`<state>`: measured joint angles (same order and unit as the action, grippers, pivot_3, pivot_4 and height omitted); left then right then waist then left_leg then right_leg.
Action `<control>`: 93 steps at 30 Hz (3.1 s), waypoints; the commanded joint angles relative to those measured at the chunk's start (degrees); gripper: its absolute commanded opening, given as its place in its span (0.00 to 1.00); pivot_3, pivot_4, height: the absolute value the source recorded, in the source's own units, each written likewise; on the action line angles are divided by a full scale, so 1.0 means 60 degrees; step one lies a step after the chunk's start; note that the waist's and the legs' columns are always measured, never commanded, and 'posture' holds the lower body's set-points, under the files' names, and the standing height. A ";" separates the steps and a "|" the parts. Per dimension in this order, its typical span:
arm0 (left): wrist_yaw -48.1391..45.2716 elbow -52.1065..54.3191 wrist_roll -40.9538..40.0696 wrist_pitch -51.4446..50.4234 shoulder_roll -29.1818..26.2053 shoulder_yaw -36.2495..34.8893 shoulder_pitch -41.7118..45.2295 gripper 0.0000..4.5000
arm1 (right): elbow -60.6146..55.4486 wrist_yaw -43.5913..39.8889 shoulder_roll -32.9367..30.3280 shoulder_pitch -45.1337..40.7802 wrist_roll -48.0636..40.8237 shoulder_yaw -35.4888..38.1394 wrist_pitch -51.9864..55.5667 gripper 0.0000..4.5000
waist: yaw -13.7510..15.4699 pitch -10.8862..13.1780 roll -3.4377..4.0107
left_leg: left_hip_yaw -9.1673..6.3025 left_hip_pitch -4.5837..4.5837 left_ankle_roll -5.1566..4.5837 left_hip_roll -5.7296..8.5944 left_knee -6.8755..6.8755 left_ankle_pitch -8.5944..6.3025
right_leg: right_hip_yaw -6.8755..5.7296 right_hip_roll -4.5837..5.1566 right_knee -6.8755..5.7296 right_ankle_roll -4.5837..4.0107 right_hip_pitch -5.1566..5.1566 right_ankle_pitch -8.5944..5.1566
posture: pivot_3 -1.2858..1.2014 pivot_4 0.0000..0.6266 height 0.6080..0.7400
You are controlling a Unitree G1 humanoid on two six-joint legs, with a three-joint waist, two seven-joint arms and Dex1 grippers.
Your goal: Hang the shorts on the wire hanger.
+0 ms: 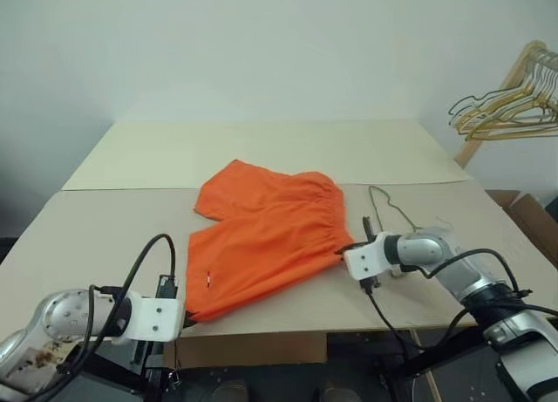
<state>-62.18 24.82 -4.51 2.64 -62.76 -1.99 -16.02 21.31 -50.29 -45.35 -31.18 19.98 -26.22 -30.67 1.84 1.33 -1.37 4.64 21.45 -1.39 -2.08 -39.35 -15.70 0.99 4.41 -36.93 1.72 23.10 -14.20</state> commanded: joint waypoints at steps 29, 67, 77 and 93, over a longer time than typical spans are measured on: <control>0.0793 0.0747 -0.7019 -0.5681 0.1517 -0.2178 0.4049 0.99 | -0.6489 0.2420 -0.0539 0.3037 -0.6007 0.5515 1.3828 1.00 | 0.0014 -0.0011 -0.0028 | -0.0008 -0.0031 0.0002 -0.0018 0.0002 -0.0001 | 0.0026 -0.0016 -0.0016 -0.0018 -0.0009 -0.0012 | 0.54 0.00 1.00; 0.0146 0.0575 -0.6473 -0.5818 0.2169 -0.0866 0.5414 1.00 | -0.3390 0.6079 0.2389 -0.0060 -0.4843 0.5845 1.7169 0.00 | -0.0439 -0.0011 -0.0027 | -0.0080 0.0014 -0.0002 0.0024 0.0010 -0.0002 | 0.0045 -0.0017 0.0020 0.0016 0.0005 -0.0003 | 0.53 0.00 1.00; 0.0503 -0.0639 -0.6153 -0.5801 0.2478 -0.0764 0.6773 1.00 | -0.5337 0.5767 -0.0542 0.1783 -0.0933 0.2283 0.8433 0.00 | -0.0455 0.0006 -0.0002 | -0.0103 0.0049 -0.0002 0.0041 0.0010 -0.0002 | 0.0027 -0.0006 0.0032 0.0031 0.0019 -0.0009 | 0.53 0.00 1.00; -0.0673 -0.4174 -0.3731 -0.6163 0.2321 0.1478 0.9911 1.00 | -0.1444 0.7962 -0.1485 -0.0638 0.3693 0.0959 0.0063 0.00 | -0.0506 0.0010 -0.0011 | -0.0087 0.0050 -0.0003 0.0042 0.0010 -0.0001 | 0.0037 -0.0008 0.0042 0.0032 0.0024 -0.0010 | 0.52 0.00 1.00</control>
<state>-64.94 1.13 -29.16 -34.11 -48.38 5.20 41.03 13.08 -4.12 -54.60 -32.92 41.61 -21.84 -28.17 -1.20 1.39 -1.44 4.13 21.75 -1.41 -1.82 -39.29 -15.71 1.22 4.36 -36.68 1.92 23.25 -14.26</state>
